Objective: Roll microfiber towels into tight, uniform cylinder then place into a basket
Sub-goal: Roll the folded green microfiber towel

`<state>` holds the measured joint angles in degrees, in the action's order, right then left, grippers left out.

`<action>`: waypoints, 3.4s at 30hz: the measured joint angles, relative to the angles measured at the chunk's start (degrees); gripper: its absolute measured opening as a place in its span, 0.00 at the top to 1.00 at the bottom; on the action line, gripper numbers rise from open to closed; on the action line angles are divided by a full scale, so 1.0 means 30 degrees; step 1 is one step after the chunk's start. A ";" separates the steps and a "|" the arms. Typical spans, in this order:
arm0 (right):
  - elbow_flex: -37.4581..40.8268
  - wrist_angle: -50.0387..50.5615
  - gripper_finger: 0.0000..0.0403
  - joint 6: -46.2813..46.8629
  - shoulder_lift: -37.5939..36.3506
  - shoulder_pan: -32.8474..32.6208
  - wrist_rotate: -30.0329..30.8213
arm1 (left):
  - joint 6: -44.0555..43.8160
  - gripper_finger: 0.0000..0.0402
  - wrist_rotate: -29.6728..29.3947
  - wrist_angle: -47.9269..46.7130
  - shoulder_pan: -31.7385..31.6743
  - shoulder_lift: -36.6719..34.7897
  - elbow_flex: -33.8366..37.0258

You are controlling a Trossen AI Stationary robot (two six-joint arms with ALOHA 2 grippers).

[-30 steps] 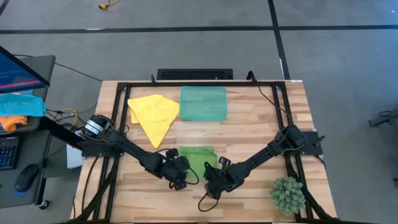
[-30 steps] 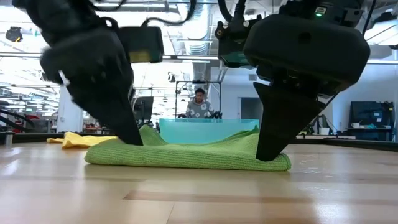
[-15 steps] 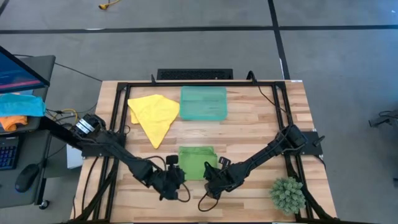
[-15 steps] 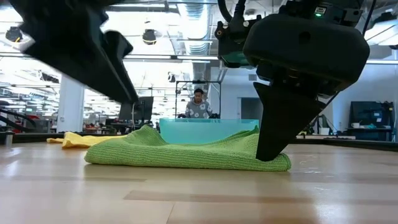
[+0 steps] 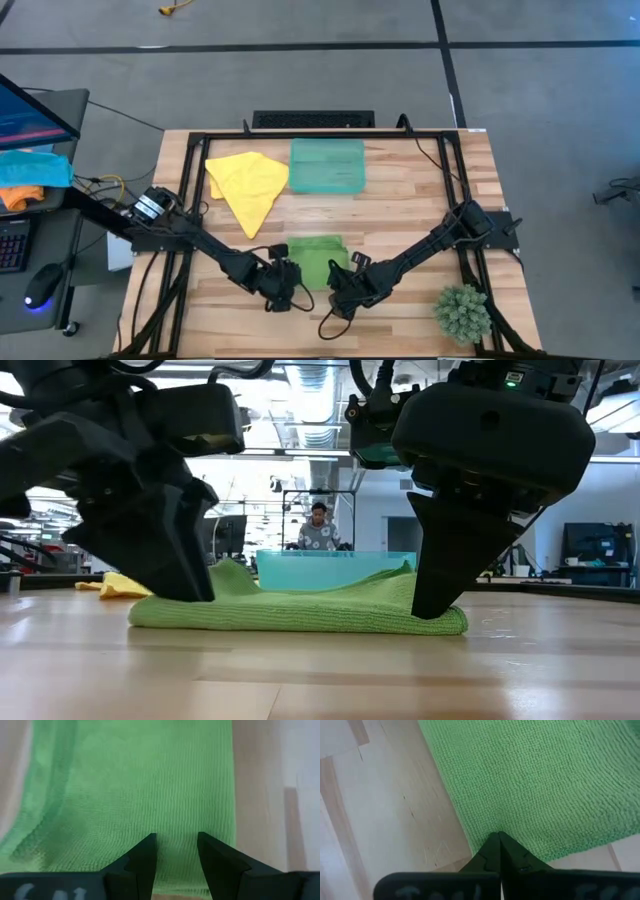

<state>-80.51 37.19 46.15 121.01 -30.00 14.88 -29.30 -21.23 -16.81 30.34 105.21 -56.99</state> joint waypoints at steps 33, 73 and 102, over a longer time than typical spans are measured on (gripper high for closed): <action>-0.1557 0.0697 0.92 -0.1552 0.0197 -0.0975 0.2067 | 0.0675 0.66 -0.3810 -0.5385 0.2353 -0.0053 -0.3369; -0.1778 0.3092 0.92 -0.2061 -0.3710 -0.7114 1.2030 | 0.0063 0.66 -0.9333 -1.0449 0.6606 -0.0095 -0.6200; -0.1756 0.1132 0.79 -0.3032 -0.1188 -0.4339 0.6948 | -0.1309 0.66 -0.7828 -0.9929 0.5978 0.2492 -0.5289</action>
<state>-85.78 40.58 37.06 117.45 -43.02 35.72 -33.23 -44.72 -46.60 48.27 112.68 -72.86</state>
